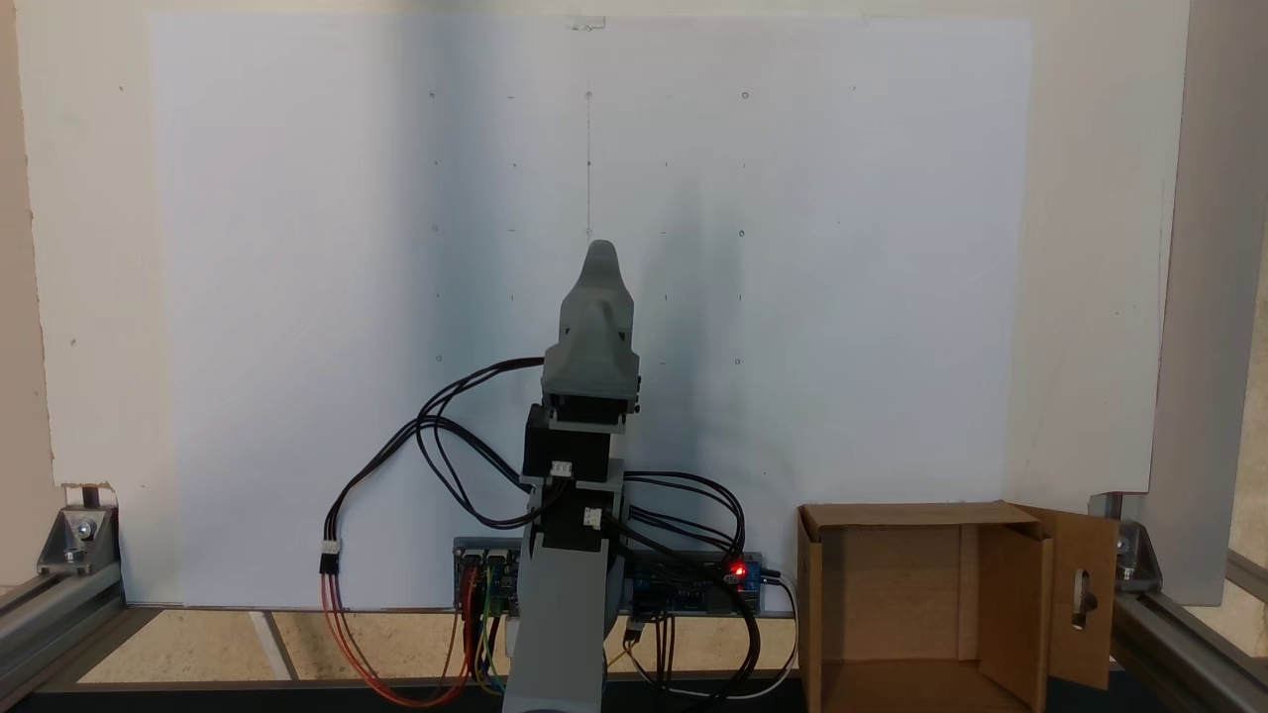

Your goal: Grasp a green dice and put it in the bin.

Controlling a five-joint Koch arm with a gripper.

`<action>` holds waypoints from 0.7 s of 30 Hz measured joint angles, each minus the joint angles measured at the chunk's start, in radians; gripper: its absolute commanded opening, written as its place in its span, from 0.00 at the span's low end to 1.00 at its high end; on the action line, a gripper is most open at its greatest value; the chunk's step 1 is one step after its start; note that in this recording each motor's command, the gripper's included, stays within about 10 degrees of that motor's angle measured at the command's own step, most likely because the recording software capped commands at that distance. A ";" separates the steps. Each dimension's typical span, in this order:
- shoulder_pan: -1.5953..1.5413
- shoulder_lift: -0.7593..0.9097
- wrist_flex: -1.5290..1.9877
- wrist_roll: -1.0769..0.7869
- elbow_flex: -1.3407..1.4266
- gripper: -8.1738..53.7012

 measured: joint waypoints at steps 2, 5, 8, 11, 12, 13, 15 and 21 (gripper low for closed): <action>-0.061 0.000 0.035 0.000 0.000 0.86; -0.086 0.000 0.060 0.000 0.000 0.86; -0.084 0.000 0.060 0.000 0.000 0.86; -0.089 0.000 0.060 0.000 0.000 0.86; -0.087 0.000 0.060 0.000 0.000 0.86; -0.089 0.000 0.060 0.000 0.000 0.86; -0.089 -0.002 0.060 0.000 0.000 0.86; -0.086 -0.002 0.060 0.000 0.000 0.86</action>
